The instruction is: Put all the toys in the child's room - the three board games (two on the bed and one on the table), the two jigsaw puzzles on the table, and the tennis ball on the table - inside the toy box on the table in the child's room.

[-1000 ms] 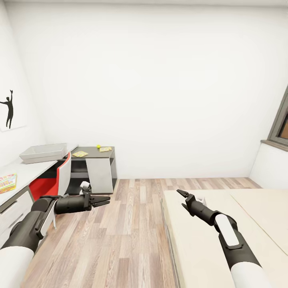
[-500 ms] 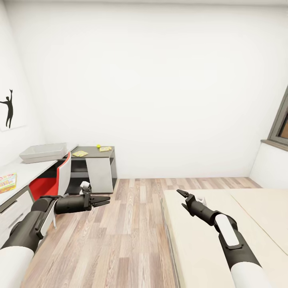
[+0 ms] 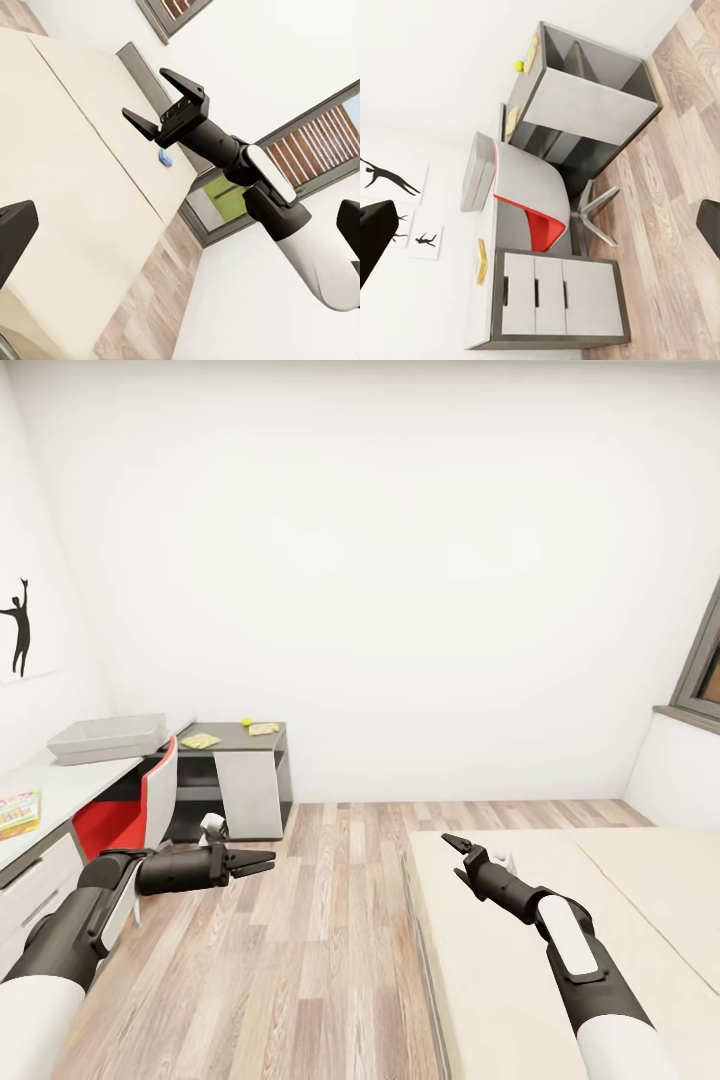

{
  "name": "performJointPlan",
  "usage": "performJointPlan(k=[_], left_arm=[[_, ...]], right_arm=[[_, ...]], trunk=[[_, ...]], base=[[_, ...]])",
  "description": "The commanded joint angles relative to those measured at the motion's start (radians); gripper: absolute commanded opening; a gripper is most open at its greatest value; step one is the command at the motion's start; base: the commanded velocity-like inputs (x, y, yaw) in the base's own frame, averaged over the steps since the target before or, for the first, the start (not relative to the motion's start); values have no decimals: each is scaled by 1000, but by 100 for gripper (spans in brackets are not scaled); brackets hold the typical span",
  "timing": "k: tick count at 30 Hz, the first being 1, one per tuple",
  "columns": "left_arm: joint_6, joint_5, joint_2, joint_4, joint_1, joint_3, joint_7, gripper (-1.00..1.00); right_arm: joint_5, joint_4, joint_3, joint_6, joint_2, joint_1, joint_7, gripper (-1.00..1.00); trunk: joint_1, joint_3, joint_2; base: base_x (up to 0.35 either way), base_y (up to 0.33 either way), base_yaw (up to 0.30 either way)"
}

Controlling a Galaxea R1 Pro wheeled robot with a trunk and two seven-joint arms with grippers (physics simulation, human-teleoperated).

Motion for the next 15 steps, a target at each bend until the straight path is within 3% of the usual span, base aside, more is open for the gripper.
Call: performJointPlan(k=[1, 15], left_arm=[[10, 2, 0, 0, 0, 0, -2, 100], [10, 2, 0, 0, 0, 0, -4, 100]], right_arm=[[2, 0, -3, 6, 0, 0, 4, 100], [2, -1, -3, 6, 0, 0, 5, 100]], trunk=[[0, -1, -1], [0, -13, -1]], base=[[0, 0, 0], [0, 0, 0]])
